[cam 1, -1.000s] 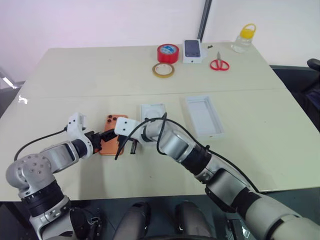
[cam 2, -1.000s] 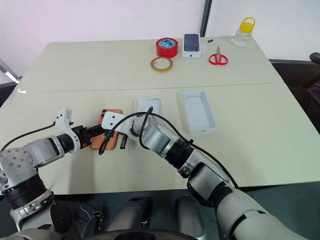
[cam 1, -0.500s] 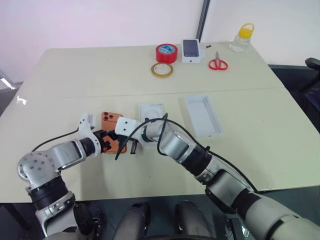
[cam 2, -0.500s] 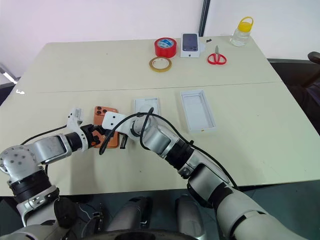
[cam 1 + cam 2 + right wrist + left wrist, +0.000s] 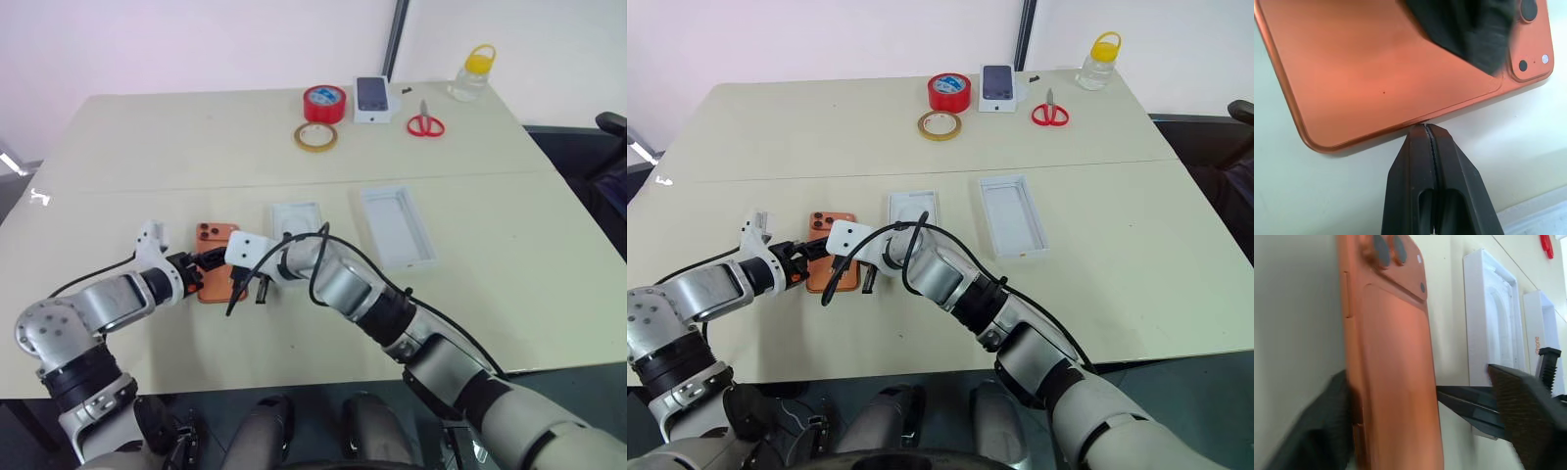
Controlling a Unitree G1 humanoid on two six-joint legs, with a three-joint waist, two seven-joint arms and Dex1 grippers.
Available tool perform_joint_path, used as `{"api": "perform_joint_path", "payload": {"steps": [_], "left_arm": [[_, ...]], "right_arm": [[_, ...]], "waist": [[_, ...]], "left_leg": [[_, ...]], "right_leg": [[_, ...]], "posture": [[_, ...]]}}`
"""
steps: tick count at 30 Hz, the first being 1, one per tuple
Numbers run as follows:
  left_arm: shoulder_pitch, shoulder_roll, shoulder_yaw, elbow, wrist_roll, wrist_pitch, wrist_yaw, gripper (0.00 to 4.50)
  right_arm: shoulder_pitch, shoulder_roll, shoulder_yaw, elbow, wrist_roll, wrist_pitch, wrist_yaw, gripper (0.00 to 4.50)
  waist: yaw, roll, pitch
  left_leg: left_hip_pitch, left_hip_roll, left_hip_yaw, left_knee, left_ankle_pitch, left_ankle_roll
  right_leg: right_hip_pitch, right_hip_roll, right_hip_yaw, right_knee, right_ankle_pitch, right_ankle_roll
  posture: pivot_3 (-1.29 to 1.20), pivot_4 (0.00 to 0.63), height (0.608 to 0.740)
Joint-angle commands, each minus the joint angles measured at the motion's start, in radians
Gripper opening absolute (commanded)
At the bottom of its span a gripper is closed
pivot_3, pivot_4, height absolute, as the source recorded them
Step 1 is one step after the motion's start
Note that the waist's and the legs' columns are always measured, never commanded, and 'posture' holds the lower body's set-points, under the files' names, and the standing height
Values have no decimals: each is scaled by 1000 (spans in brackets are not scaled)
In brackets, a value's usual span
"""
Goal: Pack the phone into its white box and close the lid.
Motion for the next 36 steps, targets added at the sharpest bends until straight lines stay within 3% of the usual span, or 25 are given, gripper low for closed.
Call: {"api": "perform_joint_path", "payload": {"steps": [1, 6, 11, 17, 18, 25, 31, 36], "left_arm": [[3, -7, 21, -16, -63, 9, 34, 3178], [16, -38, 52, -6, -148, -10, 113, 3178], [77, -38, 0, 2, -353, -119, 240, 3178], [173, 48, -140, -2, -580, -302, 357, 335], [187, 65, -164, -6, -613, -332, 365, 81], [254, 135, -281, -40, -768, -542, 398, 81], [228, 151, -283, -61, -774, -632, 366, 81], [155, 162, -339, -62, -774, -655, 348, 81]], "right_arm": [[-10, 2, -17, -80, 1, -7, 9, 0], [-10, -22, -41, -145, 13, 16, 24, 0], [-3, -56, -63, -202, 21, 37, 33, 0], [8, -82, -70, -235, 22, 48, 32, 0], [11, -84, -70, -240, 22, 49, 32, 0], [20, -102, -75, -275, 22, 58, 35, 0], [6, -156, -162, -357, 75, 86, 67, 0], [34, -276, -258, -433, 144, 5, 135, 0]], "waist": [[1, 0, 0], [1, 0, 0], [1, 0, 0], [3, -1, 0], [2, -1, 0], [3, -1, 0], [7, -1, 0], [19, -1, 0]], "left_leg": [[0, 0, 0, 0, 0, 0], [0, 0, 0, 0, 0, 0], [-1, 0, 0, 0, 0, 0], [-1, 0, 0, 0, 0, 0], [-1, 0, 0, 0, 0, 0], [0, 0, 1, -1, 0, 0], [-1, 0, 1, -1, 0, 0], [-1, 0, 1, -1, 0, 0]], "right_leg": [[0, 0, 0, 0, 0, 0], [0, 0, 0, 0, 0, 0], [0, 0, 0, 0, 0, 0], [0, 0, 0, 0, 0, 0], [0, 0, 0, 0, 0, 0], [0, 0, 2, 0, 0, 0], [0, 0, 2, -1, 0, 0], [1, 0, 2, -2, 0, 0]], "posture": [[0, 150, 740], [0, 150, 740], [0, 150, 740], [0, 150, 740], [0, 150, 740], [0, 150, 740], [0, 150, 740], [0, 150, 740]]}}
